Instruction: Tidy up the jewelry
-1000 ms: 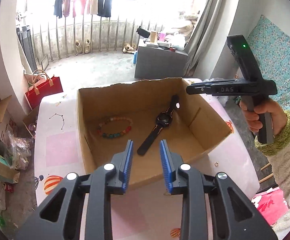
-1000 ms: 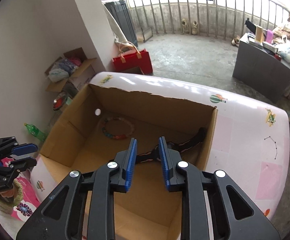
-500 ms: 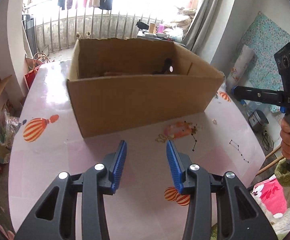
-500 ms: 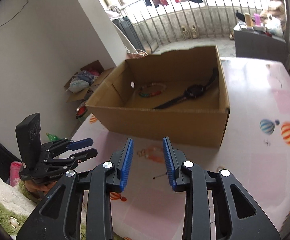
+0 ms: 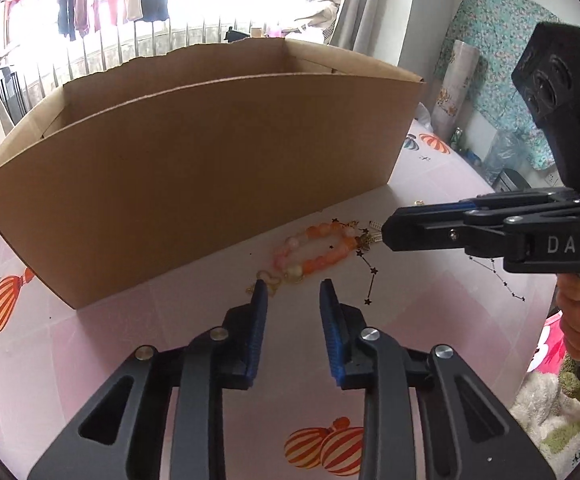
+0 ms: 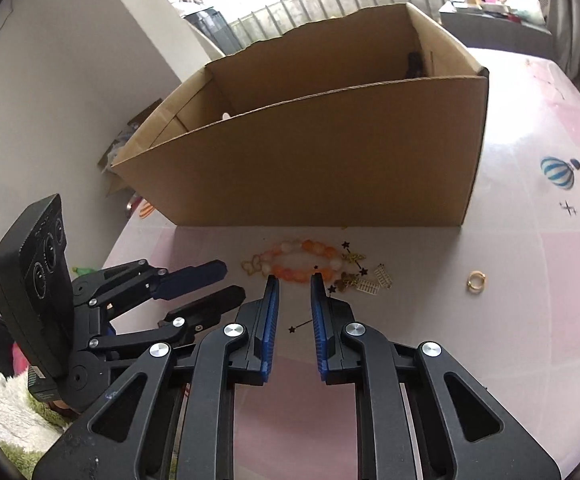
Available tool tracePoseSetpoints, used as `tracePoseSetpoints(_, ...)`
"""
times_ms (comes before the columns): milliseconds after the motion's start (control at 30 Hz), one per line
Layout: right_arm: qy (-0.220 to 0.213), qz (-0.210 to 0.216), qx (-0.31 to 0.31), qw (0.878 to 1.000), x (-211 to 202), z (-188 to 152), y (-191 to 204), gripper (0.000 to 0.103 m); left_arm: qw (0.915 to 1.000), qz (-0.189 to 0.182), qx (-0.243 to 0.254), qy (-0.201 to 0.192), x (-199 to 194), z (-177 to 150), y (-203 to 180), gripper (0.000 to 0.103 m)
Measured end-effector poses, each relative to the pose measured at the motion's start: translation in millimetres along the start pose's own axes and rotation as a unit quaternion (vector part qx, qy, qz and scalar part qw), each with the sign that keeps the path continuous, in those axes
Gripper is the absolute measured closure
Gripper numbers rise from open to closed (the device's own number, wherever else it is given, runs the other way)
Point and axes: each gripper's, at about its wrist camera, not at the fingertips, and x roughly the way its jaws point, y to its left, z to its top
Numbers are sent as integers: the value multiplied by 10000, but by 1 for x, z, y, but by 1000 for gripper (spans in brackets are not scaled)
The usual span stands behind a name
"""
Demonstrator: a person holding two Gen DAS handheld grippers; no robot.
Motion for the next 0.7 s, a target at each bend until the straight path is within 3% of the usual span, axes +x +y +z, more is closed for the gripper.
tracePoseSetpoints(200,225,-49,-1365,9904,18,9,27,84,9994,213,-247,87,7,1,11,85)
tracePoseSetpoints(433,626,-242,-2604,9632,43,12,47,79,9986,306,-414,119,12,-2,20,85)
tracePoseSetpoints(700,904,-482,-3021,9478,57,7,47,79,9989,210,-404,90,14,-3,17,85)
